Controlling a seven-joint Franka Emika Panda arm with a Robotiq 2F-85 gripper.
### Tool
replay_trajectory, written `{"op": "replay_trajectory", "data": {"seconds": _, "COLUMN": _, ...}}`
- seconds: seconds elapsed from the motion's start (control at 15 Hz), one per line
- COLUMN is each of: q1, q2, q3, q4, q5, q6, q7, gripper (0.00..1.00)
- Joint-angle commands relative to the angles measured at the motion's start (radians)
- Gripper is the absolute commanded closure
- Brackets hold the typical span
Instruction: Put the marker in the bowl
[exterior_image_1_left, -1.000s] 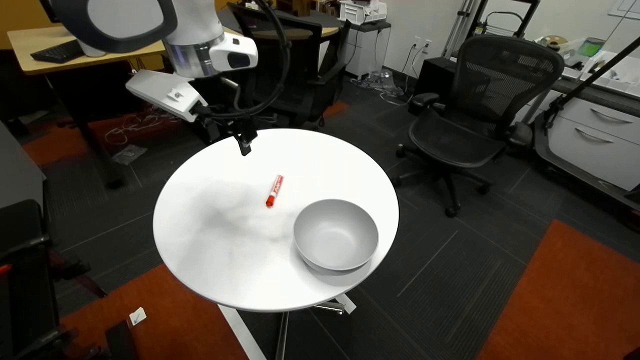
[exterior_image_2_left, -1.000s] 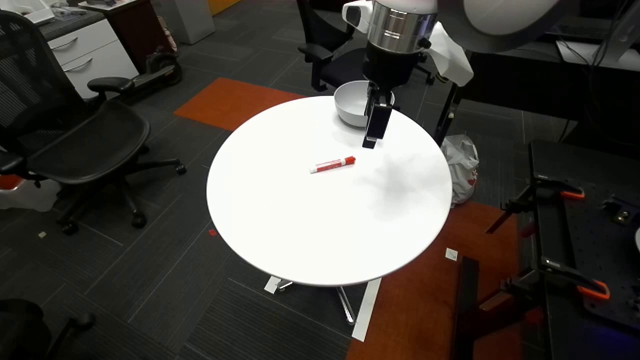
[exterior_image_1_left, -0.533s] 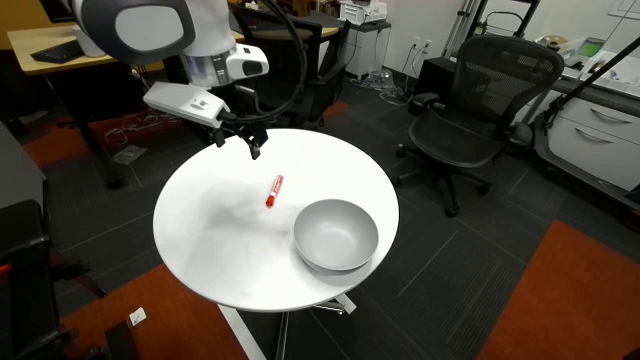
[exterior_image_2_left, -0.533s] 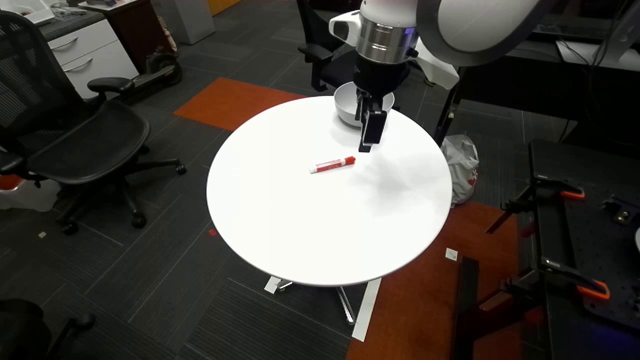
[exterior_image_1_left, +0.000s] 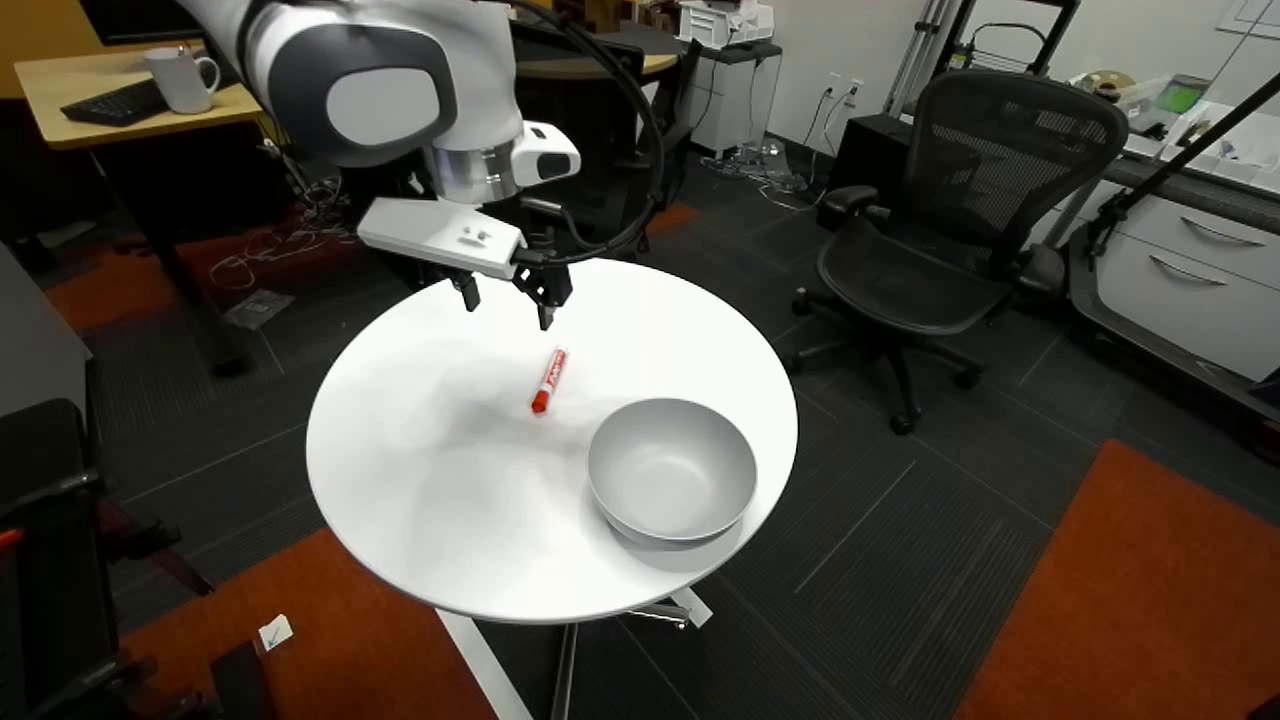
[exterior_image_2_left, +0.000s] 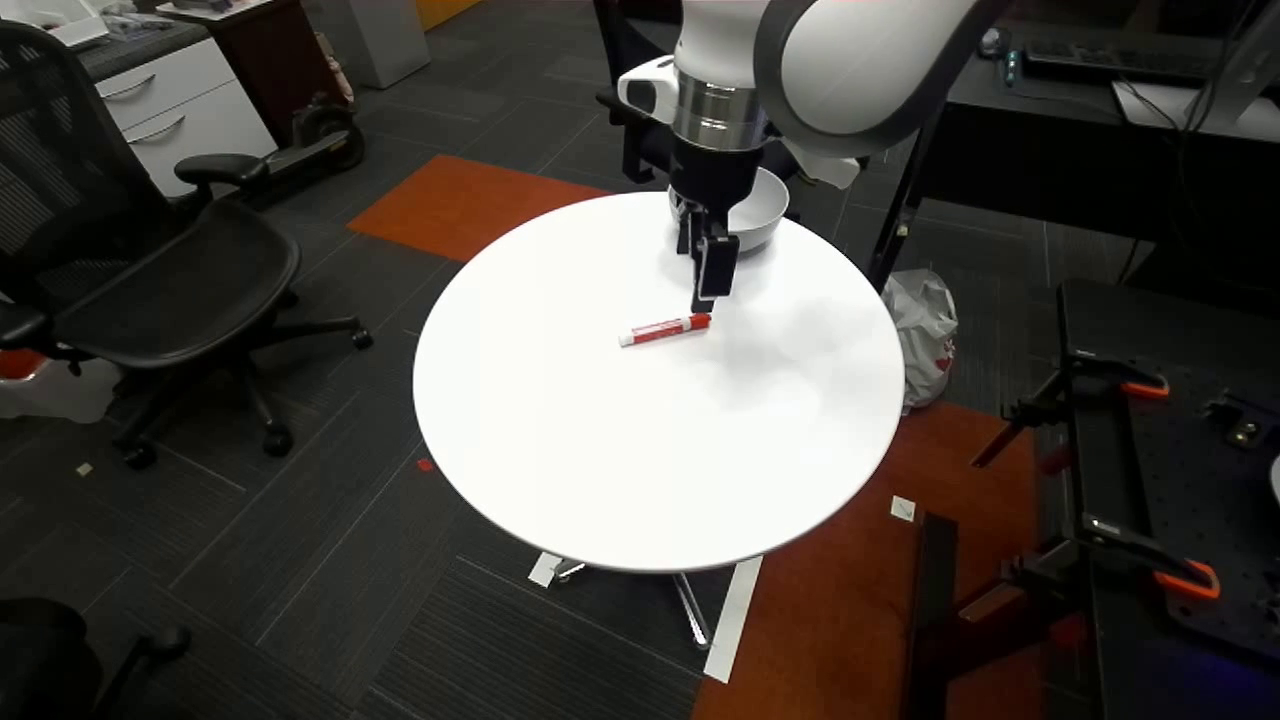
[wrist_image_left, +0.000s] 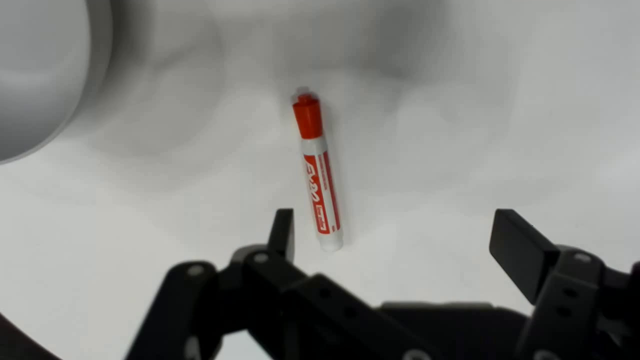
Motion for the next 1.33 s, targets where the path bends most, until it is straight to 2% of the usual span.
{"op": "replay_trajectory", "data": {"seconds": 0.0, "q1": -0.045, "q2": 0.073, "q3": 0.03, "q4": 0.095, "q5": -0.013, "q6": -0.056, "q7": -0.051, "gripper": 0.0}}
{"op": "replay_trajectory", "data": {"seconds": 0.27, "q1": -0.063, "q2": 0.14, "q3": 0.037, "q4": 0.165, "q5": -0.015, "q6": -0.093, "q7": -0.076, "gripper": 0.0}}
{"op": "replay_trajectory", "data": {"seconds": 1.27, "q1": -0.058, "q2": 0.32, "q3": 0.029, "q4": 0.35, "q5": -0.074, "q6": -0.148, "q7": -0.072, "gripper": 0.0}}
